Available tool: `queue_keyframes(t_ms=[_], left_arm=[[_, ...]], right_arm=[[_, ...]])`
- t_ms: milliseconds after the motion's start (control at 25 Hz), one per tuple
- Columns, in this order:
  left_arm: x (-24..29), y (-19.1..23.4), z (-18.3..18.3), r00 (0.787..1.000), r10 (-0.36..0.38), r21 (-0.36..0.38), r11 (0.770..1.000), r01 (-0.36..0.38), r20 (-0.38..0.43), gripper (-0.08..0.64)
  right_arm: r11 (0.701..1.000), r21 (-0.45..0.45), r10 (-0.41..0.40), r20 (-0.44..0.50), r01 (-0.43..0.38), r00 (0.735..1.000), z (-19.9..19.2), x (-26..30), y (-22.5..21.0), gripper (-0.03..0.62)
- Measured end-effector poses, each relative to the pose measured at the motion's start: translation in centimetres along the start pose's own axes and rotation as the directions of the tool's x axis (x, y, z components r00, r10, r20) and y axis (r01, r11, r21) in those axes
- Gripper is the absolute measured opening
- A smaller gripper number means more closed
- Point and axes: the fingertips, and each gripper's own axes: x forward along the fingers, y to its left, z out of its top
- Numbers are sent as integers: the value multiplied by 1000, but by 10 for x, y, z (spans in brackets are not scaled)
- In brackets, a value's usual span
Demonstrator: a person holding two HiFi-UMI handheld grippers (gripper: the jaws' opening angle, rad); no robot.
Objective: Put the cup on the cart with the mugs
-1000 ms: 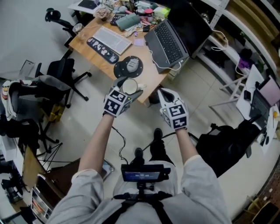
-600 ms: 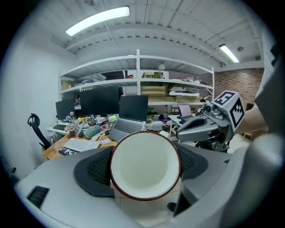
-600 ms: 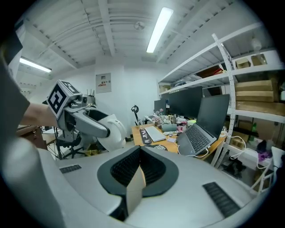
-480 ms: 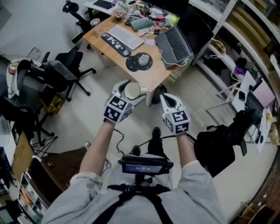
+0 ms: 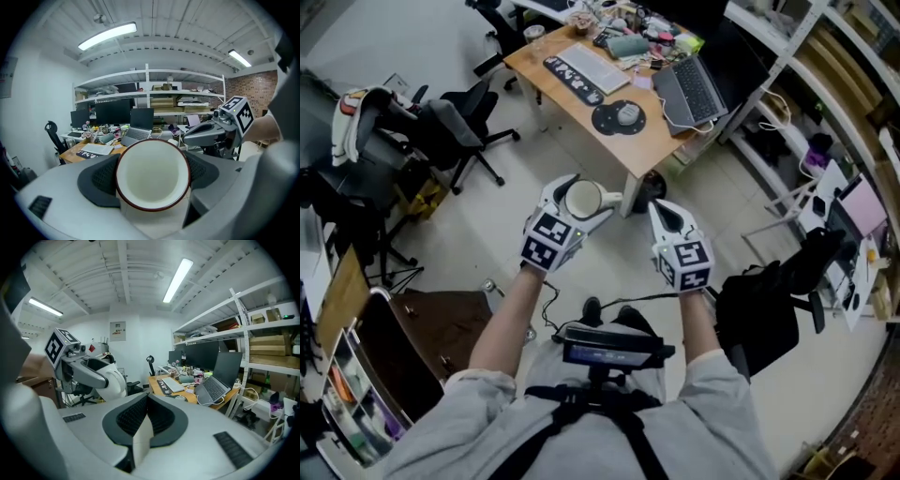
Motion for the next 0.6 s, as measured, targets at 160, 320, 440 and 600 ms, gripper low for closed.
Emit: queue_keyframes(t_ms=[160,320,440,600], left_arm=[[-28,-18,-11,998,63,-29,998,-63,-4,413],[-62,-39,-24,990,141,-52,989,-142,-17,413],[-91,-58,-35,980,199,-73,977,-200,-25,413],[-127,-86,-46,963,269,-108,957,-270,-23,413]], right_arm=[[998,-26,58,13,-57,998,-4,-15,14,2],[991,-38,128,18,-127,992,-12,-32,36,2],[980,-62,191,29,-189,981,-14,-50,60,2],[960,-94,267,31,-264,963,-20,-76,86,2]])
